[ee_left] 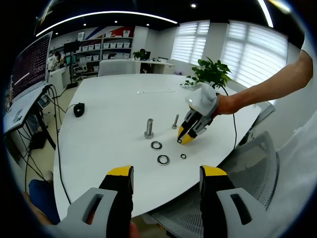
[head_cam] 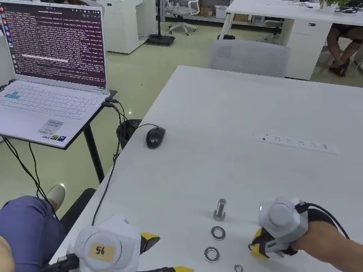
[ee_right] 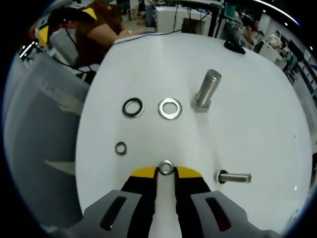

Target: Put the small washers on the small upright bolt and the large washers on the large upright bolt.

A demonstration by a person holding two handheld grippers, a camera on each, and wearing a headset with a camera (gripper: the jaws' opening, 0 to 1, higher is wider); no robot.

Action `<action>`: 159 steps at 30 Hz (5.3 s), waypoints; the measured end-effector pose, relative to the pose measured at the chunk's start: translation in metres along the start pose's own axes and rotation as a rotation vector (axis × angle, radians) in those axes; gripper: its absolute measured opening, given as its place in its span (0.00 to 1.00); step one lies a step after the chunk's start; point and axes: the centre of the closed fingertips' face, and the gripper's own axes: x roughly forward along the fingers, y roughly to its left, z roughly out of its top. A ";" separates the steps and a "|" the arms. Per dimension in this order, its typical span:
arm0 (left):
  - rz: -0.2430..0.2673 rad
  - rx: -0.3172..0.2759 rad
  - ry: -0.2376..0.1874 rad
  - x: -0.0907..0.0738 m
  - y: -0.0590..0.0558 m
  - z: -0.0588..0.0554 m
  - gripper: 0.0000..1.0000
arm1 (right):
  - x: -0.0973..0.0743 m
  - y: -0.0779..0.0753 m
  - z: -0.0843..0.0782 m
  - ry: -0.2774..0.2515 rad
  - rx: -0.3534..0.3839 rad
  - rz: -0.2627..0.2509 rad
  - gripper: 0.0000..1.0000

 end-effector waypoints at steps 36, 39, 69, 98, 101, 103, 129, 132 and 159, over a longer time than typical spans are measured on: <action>0.011 -0.014 0.000 -0.001 0.007 -0.003 0.53 | -0.045 -0.029 -0.027 -0.051 0.192 -0.137 0.13; 0.007 -0.012 0.000 0.000 0.006 -0.002 0.53 | -0.056 -0.037 -0.024 -0.057 0.184 -0.160 0.13; 0.017 -0.023 0.001 -0.004 0.009 -0.003 0.53 | -0.064 -0.076 0.006 0.006 0.068 -0.146 0.13; 0.024 -0.034 0.007 -0.004 0.013 -0.006 0.53 | -0.023 -0.077 -0.014 0.105 0.118 -0.090 0.13; 0.031 -0.039 0.006 -0.006 0.014 -0.006 0.53 | -0.016 -0.077 -0.020 0.118 0.134 -0.085 0.13; 0.034 -0.042 0.007 -0.007 0.015 -0.007 0.53 | -0.015 -0.077 -0.021 0.120 0.137 -0.089 0.13; 0.002 -0.018 0.011 0.002 0.003 -0.004 0.53 | -0.010 0.011 -0.021 0.021 0.085 -0.007 0.17; -0.003 -0.012 0.010 0.004 0.001 -0.003 0.53 | -0.005 0.029 -0.007 -0.017 0.059 0.037 0.17; -0.012 -0.004 -0.006 0.004 -0.004 0.002 0.52 | 0.011 0.060 0.020 0.004 -0.136 0.067 0.02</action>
